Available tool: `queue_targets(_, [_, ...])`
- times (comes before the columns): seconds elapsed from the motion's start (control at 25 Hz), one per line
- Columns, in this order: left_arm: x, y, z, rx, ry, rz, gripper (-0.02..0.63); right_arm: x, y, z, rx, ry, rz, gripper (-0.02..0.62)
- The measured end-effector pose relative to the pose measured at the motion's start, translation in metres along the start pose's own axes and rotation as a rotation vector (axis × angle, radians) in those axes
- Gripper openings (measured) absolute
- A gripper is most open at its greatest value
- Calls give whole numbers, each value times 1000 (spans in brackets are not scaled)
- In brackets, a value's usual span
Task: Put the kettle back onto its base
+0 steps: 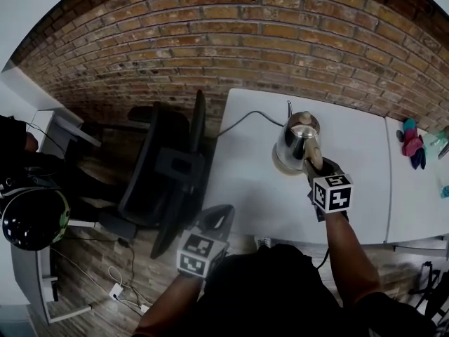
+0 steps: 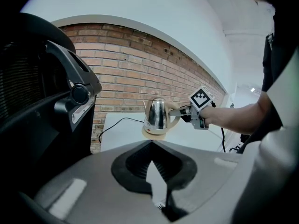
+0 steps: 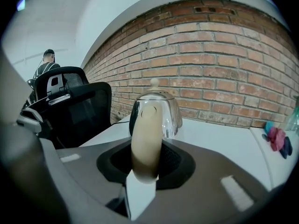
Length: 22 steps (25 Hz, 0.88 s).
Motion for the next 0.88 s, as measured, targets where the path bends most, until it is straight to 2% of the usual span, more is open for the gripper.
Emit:
queue_targets(0.24, [5,0,-6,-2,1,10,0,-7,3,-1,1,-10,22,129])
queue_targets(0.56, [7,5,-12,0,-6,6,1,-24,4,2,-5,-44,-2,136])
queue_targets(0.72, [8,7,-15,3,-9,3,2,-29,14,8,-44,-76,15,141])
queue_targets(0.88, [6,8,-19,3,-16,3,1,-31,20,10,-30,-80,21,143])
Point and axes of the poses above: the fingertips, and each gripper's own axes: z forward along the fingers, x to its right, y out of its underside, the point moved 8 cm from there along -z, backward along the fingers, and after that the axes turned 3 degrees about y, right-handed, at the moved point
